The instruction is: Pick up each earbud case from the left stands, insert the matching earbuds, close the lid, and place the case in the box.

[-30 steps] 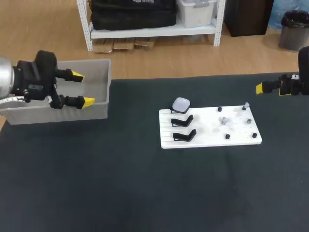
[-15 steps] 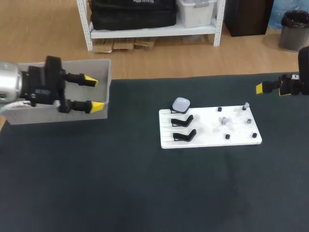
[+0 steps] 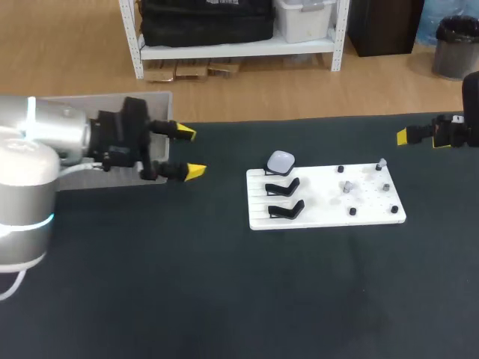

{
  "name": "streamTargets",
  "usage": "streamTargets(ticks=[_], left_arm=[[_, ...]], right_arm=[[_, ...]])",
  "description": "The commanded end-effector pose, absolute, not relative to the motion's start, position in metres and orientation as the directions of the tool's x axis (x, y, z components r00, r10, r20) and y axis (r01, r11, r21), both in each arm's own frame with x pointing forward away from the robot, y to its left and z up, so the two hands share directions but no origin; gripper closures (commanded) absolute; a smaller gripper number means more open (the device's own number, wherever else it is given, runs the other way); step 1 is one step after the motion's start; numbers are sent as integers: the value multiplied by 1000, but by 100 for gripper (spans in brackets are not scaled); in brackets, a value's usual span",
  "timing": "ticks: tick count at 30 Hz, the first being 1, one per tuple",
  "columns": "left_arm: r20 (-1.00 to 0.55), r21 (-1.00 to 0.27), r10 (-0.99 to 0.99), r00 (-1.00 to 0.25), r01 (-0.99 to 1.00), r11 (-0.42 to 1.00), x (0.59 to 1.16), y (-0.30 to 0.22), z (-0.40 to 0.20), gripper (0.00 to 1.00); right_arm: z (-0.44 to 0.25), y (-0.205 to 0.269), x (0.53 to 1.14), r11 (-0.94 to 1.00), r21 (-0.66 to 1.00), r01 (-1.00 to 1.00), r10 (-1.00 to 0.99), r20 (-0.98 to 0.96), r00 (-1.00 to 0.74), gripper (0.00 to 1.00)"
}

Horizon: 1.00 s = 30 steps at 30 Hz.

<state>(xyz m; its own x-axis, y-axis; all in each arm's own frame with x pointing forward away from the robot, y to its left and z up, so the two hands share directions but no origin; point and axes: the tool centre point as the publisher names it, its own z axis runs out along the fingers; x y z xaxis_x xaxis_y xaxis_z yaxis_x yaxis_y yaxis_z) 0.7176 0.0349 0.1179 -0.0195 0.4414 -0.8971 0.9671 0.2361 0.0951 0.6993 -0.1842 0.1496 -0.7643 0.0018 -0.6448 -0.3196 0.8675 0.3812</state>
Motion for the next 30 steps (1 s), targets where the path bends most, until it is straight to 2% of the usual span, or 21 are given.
streamTargets(ticks=[1, 12, 30], left_arm=[[-879, 60, 476, -20, 986, 153, 751, -11, 98, 0], [-871, 32, 490, -24, 994, 105, 760, -55, 66, 0], [-877, 13, 478, -45, 993, 117, 764, -60, 63, 0]], right_arm=[[149, -185, 700, 866, 383, -321, 1, -644, -765, 0], [149, -185, 700, 866, 383, -321, 1, -644, -765, 0], [149, -185, 700, 866, 383, -321, 1, -644, -765, 0]])
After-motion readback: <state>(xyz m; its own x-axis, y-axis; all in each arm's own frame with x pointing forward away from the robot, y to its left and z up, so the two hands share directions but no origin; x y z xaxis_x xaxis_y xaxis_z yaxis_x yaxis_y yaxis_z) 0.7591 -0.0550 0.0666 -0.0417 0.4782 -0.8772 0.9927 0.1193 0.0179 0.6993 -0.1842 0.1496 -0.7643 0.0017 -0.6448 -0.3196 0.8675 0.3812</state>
